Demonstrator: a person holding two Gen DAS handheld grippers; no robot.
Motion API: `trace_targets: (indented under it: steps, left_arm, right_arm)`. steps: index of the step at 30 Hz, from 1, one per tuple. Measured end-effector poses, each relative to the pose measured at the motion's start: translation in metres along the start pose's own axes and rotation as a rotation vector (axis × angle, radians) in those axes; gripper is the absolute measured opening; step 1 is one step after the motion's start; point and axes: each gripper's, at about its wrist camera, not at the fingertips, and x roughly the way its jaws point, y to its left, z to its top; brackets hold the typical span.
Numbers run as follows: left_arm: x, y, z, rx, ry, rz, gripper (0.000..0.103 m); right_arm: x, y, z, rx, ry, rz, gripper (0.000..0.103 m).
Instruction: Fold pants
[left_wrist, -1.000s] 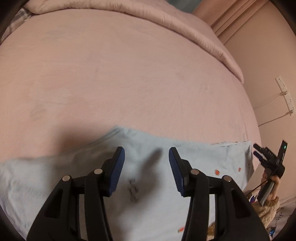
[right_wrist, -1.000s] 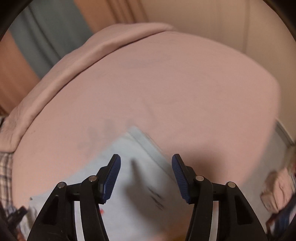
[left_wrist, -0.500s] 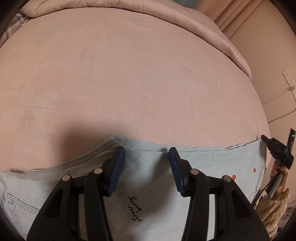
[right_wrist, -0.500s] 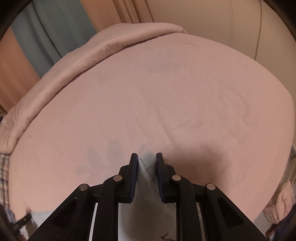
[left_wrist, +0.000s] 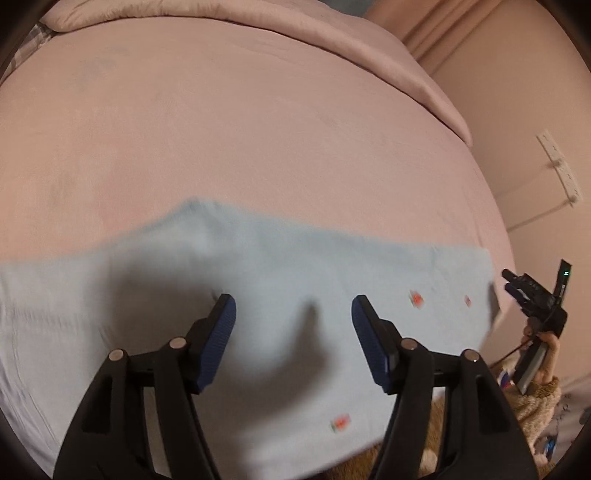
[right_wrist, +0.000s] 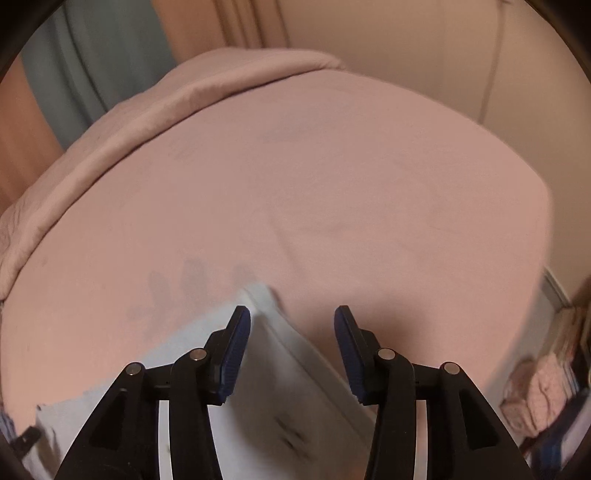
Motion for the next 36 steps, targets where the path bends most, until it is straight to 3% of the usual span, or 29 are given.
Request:
trace_targets:
  steps: [8, 10, 13, 17, 23, 26, 27, 28, 30, 34, 36]
  left_arm:
    - [0.000, -0.015, -0.045, 0.038, 0.060, -0.016, 0.066]
    - [0.004, -0.018, -0.049, 0.031, 0.072, -0.012, 0.066]
    - [0.010, -0.017, -0.055, 0.006, 0.090, -0.019, 0.066]
    - [0.012, -0.015, -0.063, 0.010, 0.077, -0.010, 0.067]
    - [0.016, -0.021, -0.064, 0.014, 0.058, 0.006, 0.071]
    - [0.013, -0.024, -0.067, 0.019, 0.054, 0.008, 0.075]
    - [0.011, -0.025, -0.068, 0.017, 0.049, -0.002, 0.078]
    - [0.009, -0.026, -0.069, 0.018, 0.043, -0.005, 0.082]
    - [0.004, -0.031, -0.069, 0.031, 0.022, 0.005, 0.085]
    - [-0.004, -0.039, -0.068, 0.050, -0.011, 0.016, 0.088]
    - [-0.008, -0.041, -0.068, 0.056, -0.022, 0.013, 0.091]
  right_arm:
    - [-0.005, -0.041, -0.050, 0.046, 0.082, 0.011, 0.043]
    - [-0.002, -0.044, -0.048, 0.060, 0.084, 0.015, 0.014]
    - [-0.018, -0.047, -0.052, 0.063, 0.039, 0.022, 0.006]
    - [-0.023, -0.051, -0.051, 0.089, 0.016, 0.032, 0.004]
    - [0.002, -0.053, -0.054, 0.131, 0.039, 0.040, 0.005]
    - [-0.013, -0.062, -0.057, 0.173, 0.019, 0.079, 0.012]
    - [-0.018, -0.063, -0.059, 0.179, 0.009, 0.076, 0.022]
    - [-0.024, -0.065, -0.063, 0.188, -0.008, 0.067, 0.041]
    - [-0.027, -0.068, -0.071, 0.209, -0.019, 0.089, 0.058]
    - [-0.013, -0.063, -0.081, 0.245, 0.022, 0.232, 0.058]
    - [-0.004, -0.054, -0.082, 0.230, 0.038, 0.240, 0.058]
